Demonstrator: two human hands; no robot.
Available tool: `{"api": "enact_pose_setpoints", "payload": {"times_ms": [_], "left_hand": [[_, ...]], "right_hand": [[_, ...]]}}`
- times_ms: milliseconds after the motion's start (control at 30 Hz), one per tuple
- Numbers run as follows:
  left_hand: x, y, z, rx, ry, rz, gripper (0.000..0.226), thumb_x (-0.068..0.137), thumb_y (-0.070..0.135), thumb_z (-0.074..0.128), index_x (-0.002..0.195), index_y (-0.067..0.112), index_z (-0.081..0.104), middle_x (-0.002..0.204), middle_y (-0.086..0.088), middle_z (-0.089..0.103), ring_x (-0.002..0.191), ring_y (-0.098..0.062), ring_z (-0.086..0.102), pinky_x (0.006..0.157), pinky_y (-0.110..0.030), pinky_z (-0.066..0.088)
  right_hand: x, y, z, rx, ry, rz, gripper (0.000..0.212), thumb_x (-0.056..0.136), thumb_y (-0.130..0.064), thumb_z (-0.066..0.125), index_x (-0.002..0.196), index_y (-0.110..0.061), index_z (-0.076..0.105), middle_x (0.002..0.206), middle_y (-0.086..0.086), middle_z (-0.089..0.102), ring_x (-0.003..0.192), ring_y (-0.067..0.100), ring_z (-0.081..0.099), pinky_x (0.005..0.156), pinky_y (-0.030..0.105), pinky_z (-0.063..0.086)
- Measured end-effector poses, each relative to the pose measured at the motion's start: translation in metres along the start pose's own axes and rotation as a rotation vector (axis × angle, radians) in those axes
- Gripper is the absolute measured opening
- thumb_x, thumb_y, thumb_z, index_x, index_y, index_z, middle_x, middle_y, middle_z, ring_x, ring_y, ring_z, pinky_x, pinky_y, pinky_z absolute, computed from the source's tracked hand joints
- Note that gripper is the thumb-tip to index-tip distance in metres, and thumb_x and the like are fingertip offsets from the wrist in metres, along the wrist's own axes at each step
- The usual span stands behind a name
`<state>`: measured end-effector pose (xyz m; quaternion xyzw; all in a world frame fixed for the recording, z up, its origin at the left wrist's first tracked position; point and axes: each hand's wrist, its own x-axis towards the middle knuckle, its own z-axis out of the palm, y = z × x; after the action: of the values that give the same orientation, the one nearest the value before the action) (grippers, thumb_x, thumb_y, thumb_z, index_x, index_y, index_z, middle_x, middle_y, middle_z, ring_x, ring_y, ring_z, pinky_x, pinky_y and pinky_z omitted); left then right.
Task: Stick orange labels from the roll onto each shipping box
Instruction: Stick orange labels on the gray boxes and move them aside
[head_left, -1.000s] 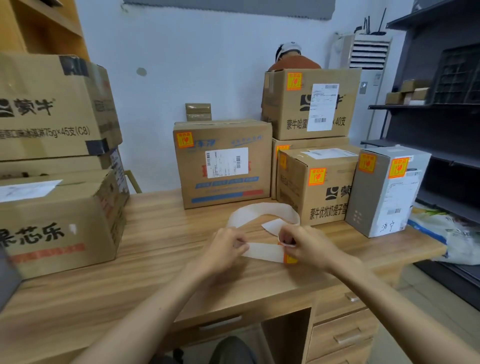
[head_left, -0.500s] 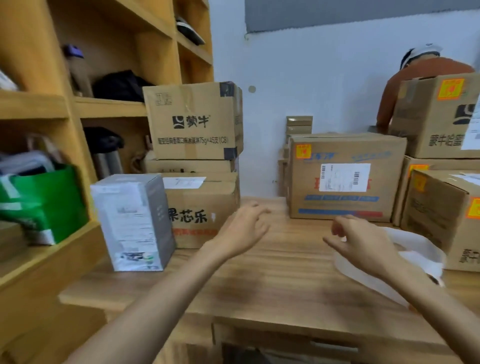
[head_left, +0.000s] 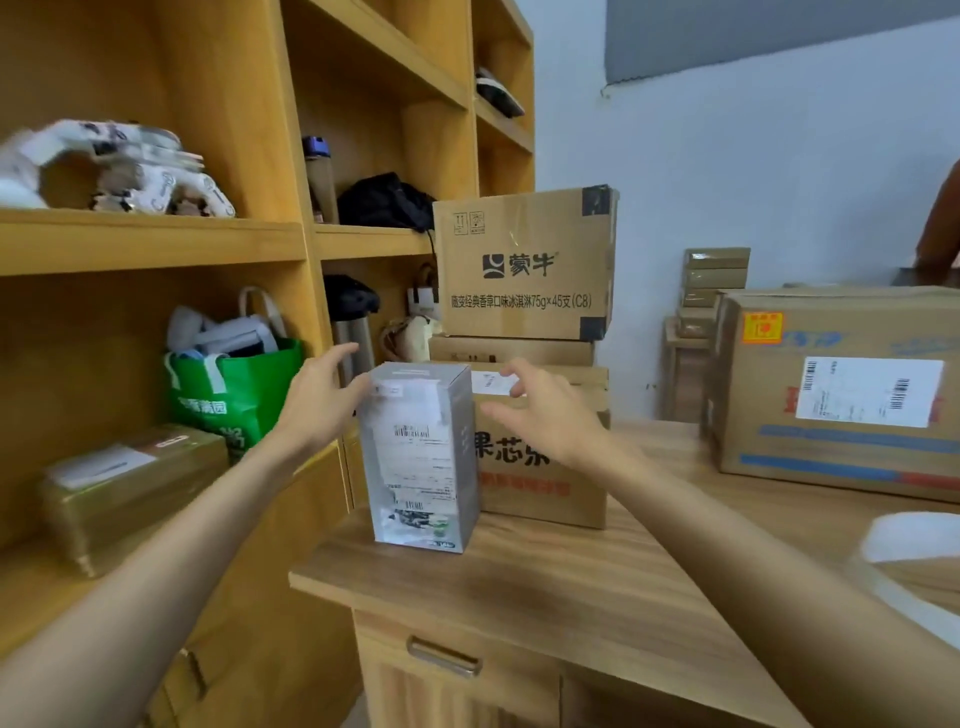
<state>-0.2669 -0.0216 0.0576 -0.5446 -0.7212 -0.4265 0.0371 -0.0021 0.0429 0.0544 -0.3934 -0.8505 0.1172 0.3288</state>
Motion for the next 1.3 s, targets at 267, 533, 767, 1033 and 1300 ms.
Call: {"api": "enact_pose_setpoints", "payload": {"times_ms": [267,533,767,1033,1300], "left_hand": [[-0.005,-0.016,0.017,-0.305,-0.201,-0.017,0.053,0.102,0.038,0.057,0.152,0.034,0.041,0.134,0.002,0.059,0.121,-0.02,0.059,0.094,-0.038,0.055],[-0.025,0.035,0.035,-0.32,-0.126,0.165,0.044,0.096,0.036,0.067,0.138,0.026,0.058,0.113,0.009,0.065,0.099,-0.008,0.065,0.074,-0.036,0.063],[-0.051,0.12,0.086,-0.473,-0.248,0.299,0.045,0.095,0.022,0.07,0.138,0.025,0.059,0.108,0.001,0.066,0.095,-0.019,0.07,0.071,-0.037,0.064],[-0.084,0.207,0.152,-0.479,-0.369,0.453,0.051,0.097,0.029,0.067,0.145,0.03,0.052,0.106,0.009,0.066,0.093,-0.002,0.064,0.073,-0.018,0.055],[-0.102,0.232,0.192,-0.509,-0.372,0.493,0.048,0.095,0.029,0.069,0.142,0.031,0.057,0.111,0.001,0.069,0.096,-0.012,0.068,0.083,-0.047,0.06]], "right_hand": [[0.029,-0.014,0.038,0.05,-0.123,0.003,0.068,0.096,-0.049,0.055,0.154,-0.033,0.022,0.143,0.004,0.055,0.13,0.032,0.049,0.099,0.05,0.045],[-0.005,0.015,0.015,0.147,0.119,-0.007,0.052,0.094,-0.041,0.062,0.142,-0.031,0.045,0.123,-0.004,0.066,0.107,0.018,0.062,0.083,0.036,0.051],[-0.063,0.076,-0.076,0.081,0.189,0.06,0.051,0.09,-0.038,0.069,0.138,-0.03,0.052,0.119,-0.005,0.067,0.103,0.014,0.064,0.092,0.042,0.052],[-0.135,0.143,-0.155,-0.004,0.24,0.162,0.054,0.09,-0.038,0.069,0.14,-0.029,0.053,0.111,-0.013,0.061,0.09,0.002,0.058,0.076,0.009,0.042],[-0.168,0.18,-0.171,0.016,0.26,0.187,0.052,0.092,-0.038,0.068,0.141,-0.033,0.05,0.129,-0.005,0.061,0.102,0.011,0.061,0.089,0.031,0.052]]}}
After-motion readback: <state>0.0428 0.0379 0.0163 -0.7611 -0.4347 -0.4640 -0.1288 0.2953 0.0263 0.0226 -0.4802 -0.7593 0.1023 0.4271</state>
